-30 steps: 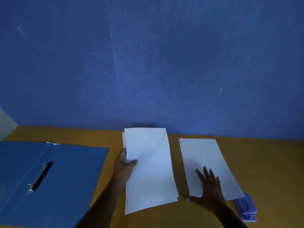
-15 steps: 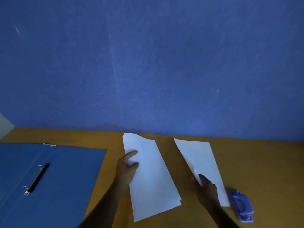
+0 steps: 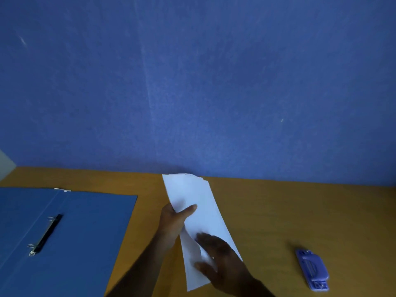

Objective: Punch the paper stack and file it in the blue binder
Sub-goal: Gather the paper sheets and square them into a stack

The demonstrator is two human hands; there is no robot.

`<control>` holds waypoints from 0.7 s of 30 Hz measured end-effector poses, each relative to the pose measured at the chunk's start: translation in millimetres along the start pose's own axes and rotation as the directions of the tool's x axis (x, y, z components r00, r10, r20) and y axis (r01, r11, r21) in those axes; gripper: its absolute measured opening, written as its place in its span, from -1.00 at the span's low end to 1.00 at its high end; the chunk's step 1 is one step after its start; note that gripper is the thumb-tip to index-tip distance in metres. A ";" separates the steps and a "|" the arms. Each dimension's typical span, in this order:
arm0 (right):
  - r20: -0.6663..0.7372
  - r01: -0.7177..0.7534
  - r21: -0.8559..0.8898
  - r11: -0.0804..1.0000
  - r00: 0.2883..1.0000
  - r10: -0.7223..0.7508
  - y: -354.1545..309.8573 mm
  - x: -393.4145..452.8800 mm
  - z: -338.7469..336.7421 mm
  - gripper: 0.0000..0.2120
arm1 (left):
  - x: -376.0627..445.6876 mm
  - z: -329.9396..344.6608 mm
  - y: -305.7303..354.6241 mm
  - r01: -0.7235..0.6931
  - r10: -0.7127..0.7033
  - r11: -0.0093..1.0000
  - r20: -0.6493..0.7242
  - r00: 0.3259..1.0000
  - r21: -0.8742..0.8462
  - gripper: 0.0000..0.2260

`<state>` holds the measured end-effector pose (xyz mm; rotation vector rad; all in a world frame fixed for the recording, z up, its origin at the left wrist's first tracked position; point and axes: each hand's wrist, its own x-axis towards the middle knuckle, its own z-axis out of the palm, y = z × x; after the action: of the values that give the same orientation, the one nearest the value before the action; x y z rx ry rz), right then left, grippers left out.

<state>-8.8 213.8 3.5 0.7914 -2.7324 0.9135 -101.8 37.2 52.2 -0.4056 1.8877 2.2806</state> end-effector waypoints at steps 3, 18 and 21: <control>0.102 -0.079 0.115 0.990 0.992 0.067 -4.4 -2.0 -9.6 -0.15 | 1.4 -3.3 -2.0 -0.037 0.036 0.998 0.015 0.999 0.047 -0.74; 0.096 -0.404 0.870 0.282 0.700 0.708 66.1 19.4 -67.6 0.25 | -17.9 -5.0 23.4 -0.382 0.261 0.879 0.385 0.886 0.284 -0.63; 0.035 -0.325 0.897 0.301 0.729 0.683 60.3 20.0 -70.6 -0.12 | -18.7 -5.6 21.3 -0.400 0.277 0.864 0.374 0.885 0.306 -0.66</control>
<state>-59.1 287.9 35.1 -0.3197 -2.0040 2.4085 -89.5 28.5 76.9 0.3630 2.2831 1.9305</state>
